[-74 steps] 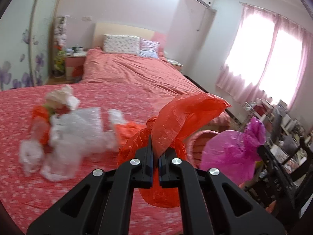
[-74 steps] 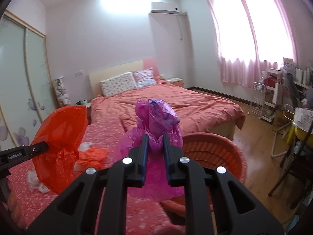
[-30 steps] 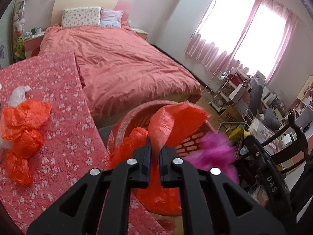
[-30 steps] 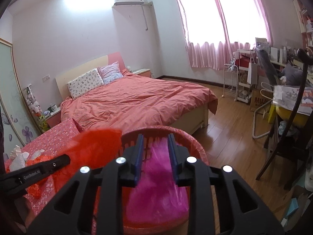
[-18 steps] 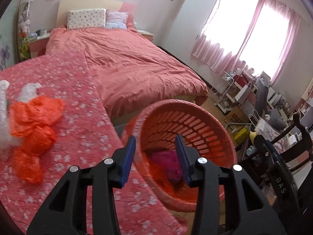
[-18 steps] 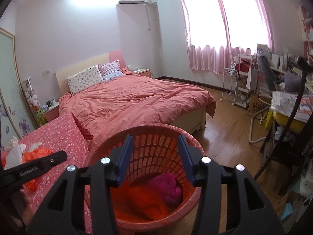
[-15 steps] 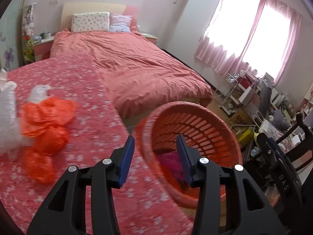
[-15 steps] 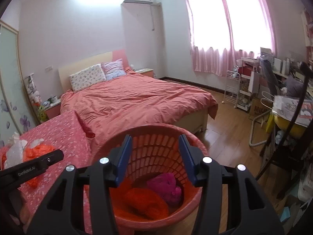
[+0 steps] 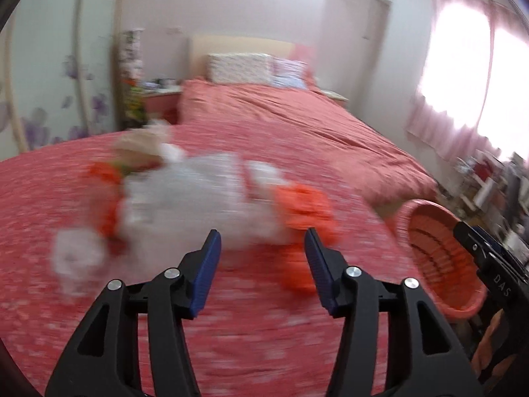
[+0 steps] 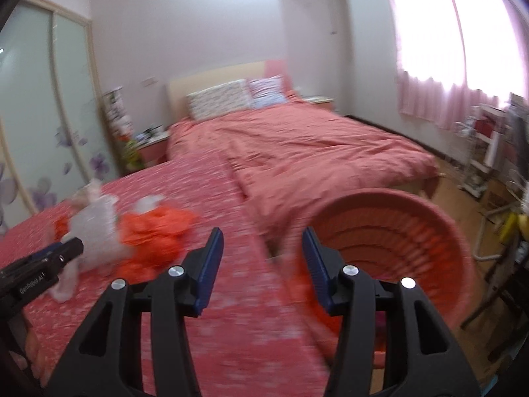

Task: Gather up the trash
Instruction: 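Grasp the orange bag with the right tool while the left tool approaches the clear bag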

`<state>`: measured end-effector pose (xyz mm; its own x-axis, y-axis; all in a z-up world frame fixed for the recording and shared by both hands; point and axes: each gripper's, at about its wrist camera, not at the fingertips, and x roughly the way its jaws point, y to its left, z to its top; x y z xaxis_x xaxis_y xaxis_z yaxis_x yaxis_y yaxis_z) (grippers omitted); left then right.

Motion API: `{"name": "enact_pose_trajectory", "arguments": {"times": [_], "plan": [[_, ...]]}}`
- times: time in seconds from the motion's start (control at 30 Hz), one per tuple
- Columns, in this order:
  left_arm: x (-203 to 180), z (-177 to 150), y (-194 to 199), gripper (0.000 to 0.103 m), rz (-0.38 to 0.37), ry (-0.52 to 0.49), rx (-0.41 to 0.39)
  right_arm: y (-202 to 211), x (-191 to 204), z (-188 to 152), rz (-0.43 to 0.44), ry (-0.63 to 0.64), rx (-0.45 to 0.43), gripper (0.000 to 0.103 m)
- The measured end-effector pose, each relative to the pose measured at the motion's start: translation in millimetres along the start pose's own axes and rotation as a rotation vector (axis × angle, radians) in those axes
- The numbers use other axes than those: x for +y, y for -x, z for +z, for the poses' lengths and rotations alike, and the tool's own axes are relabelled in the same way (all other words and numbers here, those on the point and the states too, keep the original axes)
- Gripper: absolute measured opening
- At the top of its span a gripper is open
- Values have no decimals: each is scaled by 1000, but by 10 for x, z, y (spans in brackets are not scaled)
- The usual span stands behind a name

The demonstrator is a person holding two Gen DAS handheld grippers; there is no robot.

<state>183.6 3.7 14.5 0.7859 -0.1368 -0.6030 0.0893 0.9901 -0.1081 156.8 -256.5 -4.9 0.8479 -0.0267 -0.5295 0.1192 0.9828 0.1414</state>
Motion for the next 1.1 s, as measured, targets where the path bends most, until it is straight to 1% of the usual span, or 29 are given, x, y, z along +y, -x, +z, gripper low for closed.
{"name": "enact_pose_trajectory", "arguments": {"times": [0.13, 0.23, 0.37, 0.43, 0.53, 0.6, 0.67, 0.7, 0.73, 0.77, 0.97, 1.1], "plan": [[513, -3, 62, 58, 90, 63, -9, -262, 510, -27, 94, 16, 68, 49], [885, -47, 74, 58, 135, 116, -1, -436, 788, -50, 137, 7, 115, 49], [1249, -111, 86, 59, 163, 176, 13, -659, 1001, -95, 149, -2, 168, 48], [1383, -136, 87, 59, 173, 199, 22, -786, 1077, -127, 134, -10, 199, 46], [1537, -215, 108, 59, 173, 216, 28, -941, 1079, -174, 108, -20, 243, 41], [1618, -237, 99, 59, 167, 224, 30, -1017, 1094, -221, 96, -18, 268, 35], [1651, -279, 111, 59, 163, 226, 33, -1052, 1083, -257, 105, -18, 296, 19], [1660, -279, 95, 59, 156, 227, 37, -1050, 1082, -273, 106, -25, 294, 17], [1676, -279, 92, 59, 151, 227, 39, -1016, 1055, -277, 106, -25, 286, 11], [1679, -279, 82, 59, 147, 226, 41, -977, 1032, -278, 104, -21, 279, 2], [1629, -296, -1, 62, 119, 223, 61, -767, 841, -211, 64, -22, 218, 2], [1601, -286, -65, 62, 116, 224, 79, -660, 701, -186, 64, -55, 190, 2]]}}
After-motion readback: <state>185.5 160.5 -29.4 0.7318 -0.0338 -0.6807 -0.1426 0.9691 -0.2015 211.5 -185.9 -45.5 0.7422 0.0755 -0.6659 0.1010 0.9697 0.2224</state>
